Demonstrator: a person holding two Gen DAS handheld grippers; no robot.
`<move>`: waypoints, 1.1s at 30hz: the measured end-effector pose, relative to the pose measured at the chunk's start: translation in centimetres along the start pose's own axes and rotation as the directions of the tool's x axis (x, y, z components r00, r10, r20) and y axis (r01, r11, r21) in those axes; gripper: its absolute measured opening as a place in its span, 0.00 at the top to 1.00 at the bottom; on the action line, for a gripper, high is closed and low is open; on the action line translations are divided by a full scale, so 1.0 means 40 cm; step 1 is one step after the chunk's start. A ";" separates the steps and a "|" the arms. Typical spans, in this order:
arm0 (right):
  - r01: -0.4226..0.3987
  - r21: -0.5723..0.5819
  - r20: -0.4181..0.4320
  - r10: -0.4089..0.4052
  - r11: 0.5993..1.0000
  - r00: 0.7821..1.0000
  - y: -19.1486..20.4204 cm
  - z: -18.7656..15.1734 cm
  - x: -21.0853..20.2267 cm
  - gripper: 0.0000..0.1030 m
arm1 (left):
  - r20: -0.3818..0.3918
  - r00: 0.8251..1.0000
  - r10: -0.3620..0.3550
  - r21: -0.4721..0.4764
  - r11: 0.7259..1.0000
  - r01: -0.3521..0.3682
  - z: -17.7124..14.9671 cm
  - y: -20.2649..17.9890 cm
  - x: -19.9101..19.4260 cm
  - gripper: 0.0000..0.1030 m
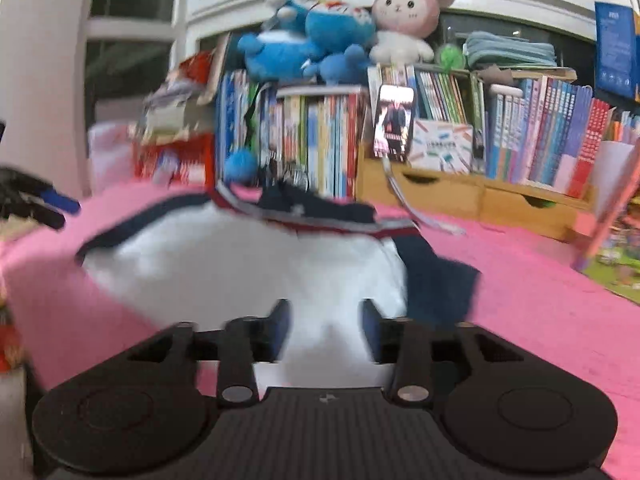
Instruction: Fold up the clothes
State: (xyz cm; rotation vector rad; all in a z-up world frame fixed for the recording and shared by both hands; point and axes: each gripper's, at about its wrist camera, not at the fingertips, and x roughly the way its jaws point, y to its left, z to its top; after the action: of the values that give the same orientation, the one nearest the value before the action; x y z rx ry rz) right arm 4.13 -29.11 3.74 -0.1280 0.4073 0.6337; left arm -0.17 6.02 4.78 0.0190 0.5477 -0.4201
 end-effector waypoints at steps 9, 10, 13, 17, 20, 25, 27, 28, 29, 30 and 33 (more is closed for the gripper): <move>-0.013 -0.099 -0.069 0.006 0.995 0.998 0.074 0.074 0.289 0.35 | -0.049 0.986 0.158 0.081 0.985 -0.153 0.081 -0.017 0.356 0.44; -0.021 -0.092 -0.079 0.013 0.996 0.997 0.073 0.072 0.310 0.35 | -0.060 0.980 0.189 0.084 0.979 -0.184 0.074 -0.006 0.377 0.44; -0.003 -0.079 -0.126 -0.007 0.997 0.992 0.066 0.059 0.353 0.31 | -0.068 0.954 0.292 0.160 0.947 -0.278 0.037 0.016 0.413 0.43; 0.050 -0.074 -0.209 -0.065 0.996 0.976 0.037 0.054 0.388 0.30 | -0.041 0.942 0.332 0.222 0.923 -0.316 0.009 0.041 0.410 0.43; 0.087 -0.120 -0.213 -0.111 0.989 0.971 0.017 0.050 0.392 0.30 | -0.040 0.939 0.340 0.212 0.922 -0.325 0.008 0.066 0.402 0.43; 0.205 -0.101 -0.210 -0.222 0.974 0.952 -0.081 0.039 0.361 0.29 | -0.038 0.927 0.374 0.190 0.913 -0.361 0.009 0.121 0.390 0.43; 0.204 -0.027 -0.226 -0.205 0.979 0.952 -0.127 0.038 0.353 0.23 | -0.049 0.931 0.362 0.116 0.928 -0.354 0.014 0.161 0.381 0.37; 0.202 -0.002 -0.233 -0.197 0.979 0.952 -0.141 0.036 0.351 0.22 | -0.055 0.932 0.358 0.079 0.932 -0.353 0.016 0.179 0.376 0.36; 0.205 -0.007 -0.233 -0.201 0.979 0.951 -0.139 0.035 0.352 0.22 | -0.061 0.937 0.344 0.054 0.939 -0.341 0.017 0.191 0.374 0.36; 0.208 -0.013 -0.233 -0.205 0.978 0.951 -0.137 0.035 0.353 0.22 | -0.067 0.942 0.328 0.030 0.945 -0.327 0.017 0.203 0.372 0.36; 0.194 0.027 -0.241 -0.182 0.981 0.953 -0.151 0.036 0.353 0.22 | -0.079 0.950 0.302 -0.004 0.953 -0.304 0.019 0.219 0.371 0.35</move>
State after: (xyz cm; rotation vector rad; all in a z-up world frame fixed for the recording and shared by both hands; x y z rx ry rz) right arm 18.52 -25.86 -0.75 -0.1935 0.6338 0.4206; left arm 15.09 8.25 -2.96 0.1034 0.6133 -0.1148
